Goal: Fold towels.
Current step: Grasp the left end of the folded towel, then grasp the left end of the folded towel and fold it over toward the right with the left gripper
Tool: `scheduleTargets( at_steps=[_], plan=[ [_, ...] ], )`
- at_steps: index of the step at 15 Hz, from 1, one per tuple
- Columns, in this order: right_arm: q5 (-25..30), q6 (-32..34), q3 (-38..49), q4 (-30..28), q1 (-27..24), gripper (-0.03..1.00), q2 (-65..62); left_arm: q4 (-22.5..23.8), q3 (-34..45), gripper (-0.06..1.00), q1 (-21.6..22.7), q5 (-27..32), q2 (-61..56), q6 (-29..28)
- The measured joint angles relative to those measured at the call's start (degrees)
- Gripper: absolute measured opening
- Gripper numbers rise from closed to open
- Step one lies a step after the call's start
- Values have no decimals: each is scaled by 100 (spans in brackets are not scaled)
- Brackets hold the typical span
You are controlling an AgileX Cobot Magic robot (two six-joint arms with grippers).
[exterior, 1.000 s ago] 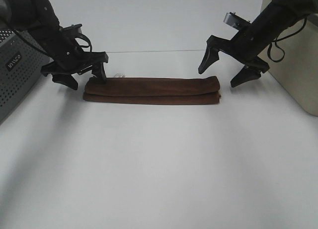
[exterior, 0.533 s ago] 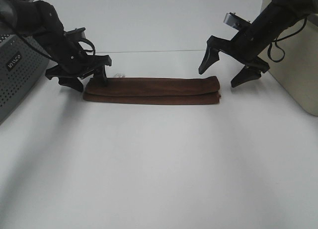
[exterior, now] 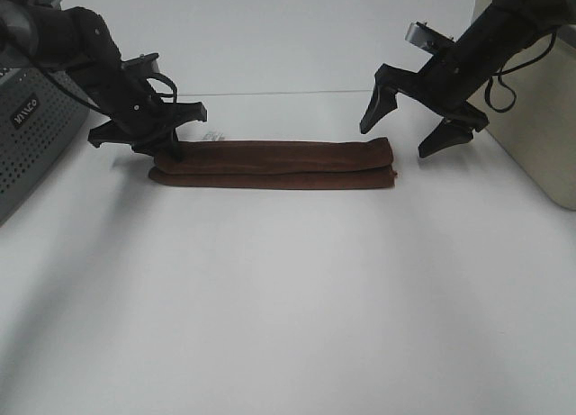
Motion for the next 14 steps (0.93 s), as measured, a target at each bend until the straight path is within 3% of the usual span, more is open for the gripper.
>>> scheduleTargets(
  at_steps=[3, 6, 8, 12, 14],
  plan=[
    [0, 6, 0, 0, 0, 94, 0, 246, 0, 7, -11, 40, -34, 0],
    [74, 29, 0, 0, 0, 94, 0, 1220, 6, 7, -11, 596, -292, 0],
    [206, 29, 0, 0, 0, 94, 0, 1541, 6, 7, 11, 922, -573, 0],
    [395, 29, -11, 0, 0, 94, -57, 1576, 6, 7, 34, 1169, -1031, -166],
    [372, 29, -17, 11, 0, 94, -309, 1169, -212, 7, 29, 1461, -1203, -286]
  ],
)
